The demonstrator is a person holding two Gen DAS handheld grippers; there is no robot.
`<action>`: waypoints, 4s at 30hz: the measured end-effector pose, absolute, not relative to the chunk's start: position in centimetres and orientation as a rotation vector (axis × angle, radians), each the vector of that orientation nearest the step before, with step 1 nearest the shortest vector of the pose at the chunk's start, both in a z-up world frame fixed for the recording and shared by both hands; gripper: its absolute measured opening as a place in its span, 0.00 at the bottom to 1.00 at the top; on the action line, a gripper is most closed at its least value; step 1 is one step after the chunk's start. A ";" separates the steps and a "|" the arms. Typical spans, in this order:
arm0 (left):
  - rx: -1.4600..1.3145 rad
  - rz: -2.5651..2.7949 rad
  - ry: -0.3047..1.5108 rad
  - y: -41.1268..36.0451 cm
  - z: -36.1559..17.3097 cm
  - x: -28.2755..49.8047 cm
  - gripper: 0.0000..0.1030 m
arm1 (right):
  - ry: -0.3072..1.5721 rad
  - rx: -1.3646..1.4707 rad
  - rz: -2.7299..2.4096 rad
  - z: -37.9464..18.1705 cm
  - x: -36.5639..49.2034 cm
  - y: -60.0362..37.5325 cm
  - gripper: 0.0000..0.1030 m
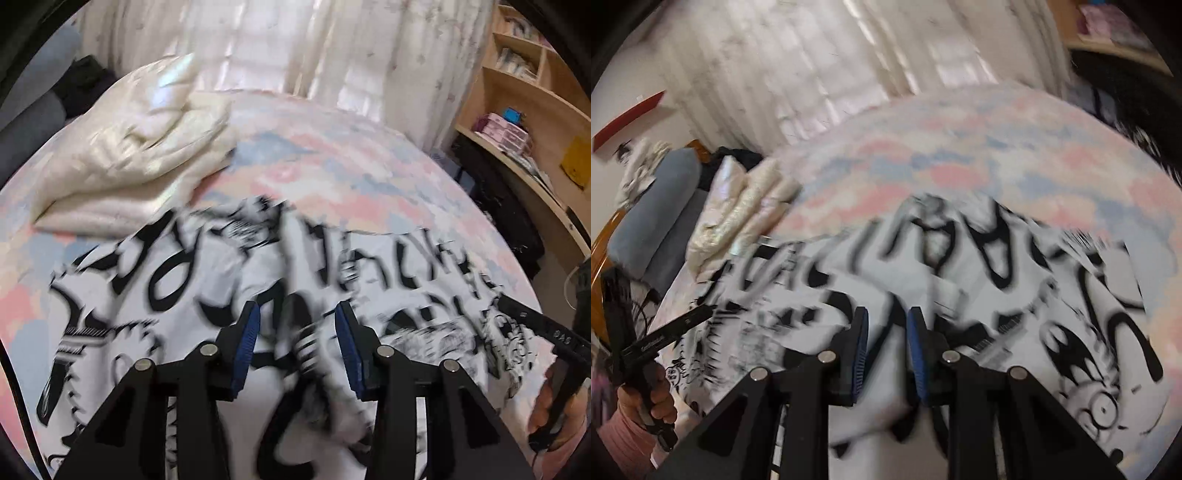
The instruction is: Fold large clothes
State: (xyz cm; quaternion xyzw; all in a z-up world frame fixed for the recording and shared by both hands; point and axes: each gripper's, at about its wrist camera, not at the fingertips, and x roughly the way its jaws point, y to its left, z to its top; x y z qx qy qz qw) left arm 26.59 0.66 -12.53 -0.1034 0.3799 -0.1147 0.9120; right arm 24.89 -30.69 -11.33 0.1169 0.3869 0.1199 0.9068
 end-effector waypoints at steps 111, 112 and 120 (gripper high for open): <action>-0.780 -0.050 0.845 11.3 -21.9 17.5 0.65 | 0.762 0.167 0.365 -11.1 15.1 -18.0 0.33; -0.789 -0.045 0.836 11.4 -21.9 18.2 0.64 | 0.754 0.156 0.363 -11.1 15.7 -17.7 0.33; -0.761 -0.010 0.688 12.1 -21.0 19.3 0.15 | 0.717 0.050 0.265 -12.3 24.0 -15.8 0.16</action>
